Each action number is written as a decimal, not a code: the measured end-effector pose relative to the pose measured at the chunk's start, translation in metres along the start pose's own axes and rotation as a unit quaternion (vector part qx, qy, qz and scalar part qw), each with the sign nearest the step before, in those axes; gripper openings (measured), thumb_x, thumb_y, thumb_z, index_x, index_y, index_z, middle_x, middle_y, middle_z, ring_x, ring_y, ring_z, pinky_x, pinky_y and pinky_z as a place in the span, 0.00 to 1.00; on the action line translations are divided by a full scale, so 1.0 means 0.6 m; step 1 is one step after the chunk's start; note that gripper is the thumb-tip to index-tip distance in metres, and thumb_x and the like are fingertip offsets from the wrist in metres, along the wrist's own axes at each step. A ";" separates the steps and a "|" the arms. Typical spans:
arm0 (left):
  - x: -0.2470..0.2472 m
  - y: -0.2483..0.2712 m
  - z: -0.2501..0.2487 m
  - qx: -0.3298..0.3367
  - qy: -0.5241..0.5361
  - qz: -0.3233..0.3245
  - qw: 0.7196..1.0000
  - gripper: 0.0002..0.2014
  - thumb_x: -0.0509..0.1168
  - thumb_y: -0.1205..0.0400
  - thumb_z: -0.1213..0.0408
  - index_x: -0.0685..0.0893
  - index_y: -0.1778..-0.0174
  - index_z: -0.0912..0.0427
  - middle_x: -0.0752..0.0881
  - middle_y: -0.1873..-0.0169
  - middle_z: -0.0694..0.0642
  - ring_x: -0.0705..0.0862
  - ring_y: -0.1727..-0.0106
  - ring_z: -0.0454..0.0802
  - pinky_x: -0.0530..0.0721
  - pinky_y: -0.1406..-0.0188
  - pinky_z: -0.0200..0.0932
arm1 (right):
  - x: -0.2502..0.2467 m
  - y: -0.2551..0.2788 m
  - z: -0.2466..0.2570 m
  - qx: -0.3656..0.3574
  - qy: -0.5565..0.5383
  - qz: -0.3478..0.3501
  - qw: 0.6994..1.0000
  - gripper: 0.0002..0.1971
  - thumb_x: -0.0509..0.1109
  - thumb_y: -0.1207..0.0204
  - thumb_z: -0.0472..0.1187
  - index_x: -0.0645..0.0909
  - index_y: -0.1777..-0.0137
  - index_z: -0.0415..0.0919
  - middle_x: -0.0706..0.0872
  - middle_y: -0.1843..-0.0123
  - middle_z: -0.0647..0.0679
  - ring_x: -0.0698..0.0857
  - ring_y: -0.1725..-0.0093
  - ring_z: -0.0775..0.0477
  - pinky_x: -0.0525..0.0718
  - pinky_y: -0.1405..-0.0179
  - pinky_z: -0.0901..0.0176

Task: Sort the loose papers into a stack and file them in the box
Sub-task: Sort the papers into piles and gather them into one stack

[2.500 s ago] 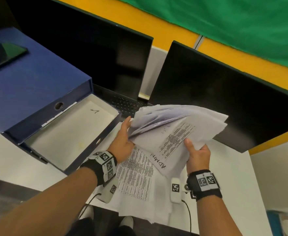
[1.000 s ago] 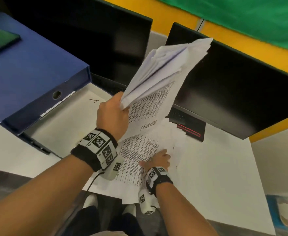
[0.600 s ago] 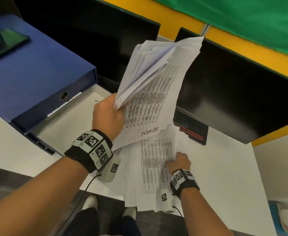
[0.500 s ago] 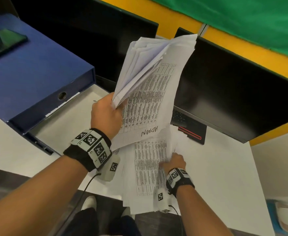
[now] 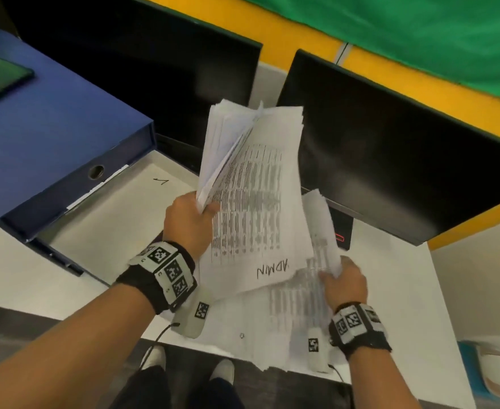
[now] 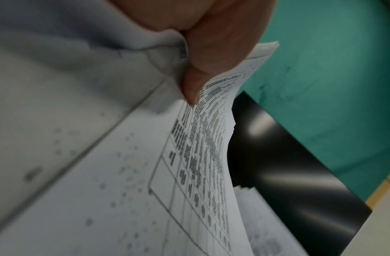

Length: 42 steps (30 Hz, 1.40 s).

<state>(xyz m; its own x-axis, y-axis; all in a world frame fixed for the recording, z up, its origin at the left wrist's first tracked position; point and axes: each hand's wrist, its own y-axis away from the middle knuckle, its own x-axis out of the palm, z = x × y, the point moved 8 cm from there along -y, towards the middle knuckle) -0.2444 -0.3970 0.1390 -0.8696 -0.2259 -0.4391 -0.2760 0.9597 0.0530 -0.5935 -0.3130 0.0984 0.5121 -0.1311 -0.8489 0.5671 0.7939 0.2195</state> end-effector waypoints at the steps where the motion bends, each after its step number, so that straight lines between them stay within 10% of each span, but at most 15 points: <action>1: 0.014 0.003 0.019 -0.020 -0.017 0.012 1.000 0.13 0.69 0.17 0.60 0.85 0.48 0.68 0.79 0.71 0.50 0.77 0.74 0.44 0.74 0.79 0.35 | -0.028 -0.004 0.002 -0.012 0.017 -0.023 1.000 0.15 0.73 0.23 0.38 0.80 0.37 0.39 0.88 0.43 0.37 0.87 0.47 0.35 0.86 0.44 0.48; 9: 0.098 0.039 0.168 -0.148 -0.125 0.110 0.975 0.08 0.68 0.18 0.60 0.85 0.50 0.62 0.86 0.67 0.57 0.86 0.65 0.58 0.85 0.63 0.44 | -0.195 0.020 0.082 -0.145 0.023 -0.130 0.981 0.18 0.74 0.23 0.41 0.78 0.35 0.41 0.88 0.49 0.39 0.87 0.49 0.33 0.88 0.49 0.36; 17: 0.117 0.053 0.202 -0.179 -0.111 0.128 0.969 0.26 0.67 0.17 0.62 0.69 0.24 0.61 0.84 0.37 0.65 0.85 0.41 0.66 0.85 0.40 0.57 | -0.298 0.070 0.151 -0.195 -0.239 -0.099 0.946 0.17 0.76 0.25 0.35 0.81 0.39 0.51 0.87 0.52 0.61 0.88 0.56 0.66 0.85 0.60 0.67; 23: 0.089 0.049 0.224 -0.209 -0.062 0.111 0.970 0.18 0.72 0.21 0.52 0.85 0.39 0.58 0.89 0.48 0.57 0.87 0.51 0.57 0.87 0.46 0.51 | -0.109 -0.014 0.086 -0.066 -0.294 0.032 0.953 0.17 0.78 0.27 0.33 0.85 0.39 0.47 0.91 0.48 0.53 0.91 0.52 0.54 0.87 0.58 0.58; 28: 0.101 0.048 0.233 -0.265 -0.043 0.121 0.956 0.33 0.53 0.14 0.42 0.63 0.16 0.58 0.67 0.19 0.61 0.67 0.20 0.62 0.61 0.18 0.55 | 0.101 -0.056 0.026 0.008 -0.056 0.135 0.989 0.34 0.74 0.22 0.40 0.66 0.19 0.37 0.77 0.24 0.42 0.77 0.26 0.38 0.74 0.27 0.50; 32: 0.126 0.055 0.230 -0.259 -0.049 0.161 0.951 0.34 0.63 0.16 0.49 0.59 0.19 0.60 0.73 0.24 0.63 0.74 0.26 0.64 0.71 0.23 0.58 | 0.210 -0.020 0.044 -0.068 0.035 0.193 0.978 0.30 0.61 0.14 0.41 0.57 0.15 0.36 0.65 0.16 0.41 0.69 0.20 0.41 0.63 0.23 0.62; 34: 0.120 0.052 0.235 -0.246 -0.087 0.167 0.951 0.32 0.67 0.17 0.59 0.58 0.21 0.58 0.77 0.28 0.63 0.78 0.31 0.64 0.77 0.29 0.58 | 0.217 -0.019 0.050 -0.073 0.021 0.193 0.978 0.28 0.60 0.13 0.42 0.60 0.15 0.37 0.64 0.16 0.45 0.69 0.20 0.44 0.64 0.28 0.66; 39: 0.095 0.040 0.251 -0.247 -0.064 0.139 0.957 0.30 0.63 0.16 0.70 0.61 0.20 0.51 0.82 0.33 0.60 0.83 0.37 0.62 0.83 0.37 0.53 | 0.121 -0.074 -0.062 0.178 0.077 0.038 0.980 0.48 0.73 0.26 0.57 0.50 0.14 0.39 0.56 0.15 0.39 0.62 0.20 0.32 0.66 0.23 0.35; 42: 0.089 0.041 0.251 -0.245 -0.050 0.135 0.959 0.28 0.63 0.16 0.71 0.63 0.21 0.50 0.82 0.34 0.58 0.84 0.39 0.61 0.84 0.40 0.52 | 0.111 -0.080 -0.107 0.240 0.013 0.057 0.969 0.51 0.77 0.30 0.58 0.55 0.16 0.35 0.67 0.20 0.35 0.71 0.24 0.31 0.71 0.26 0.39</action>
<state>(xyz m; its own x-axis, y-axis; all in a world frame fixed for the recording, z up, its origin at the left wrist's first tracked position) -0.2364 -0.3601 -0.0181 -0.8999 0.0601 -0.4319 -0.2264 0.7821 0.5806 -0.6280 -0.3219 0.0006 0.5764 -0.0390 -0.8163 0.7456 0.4340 0.5057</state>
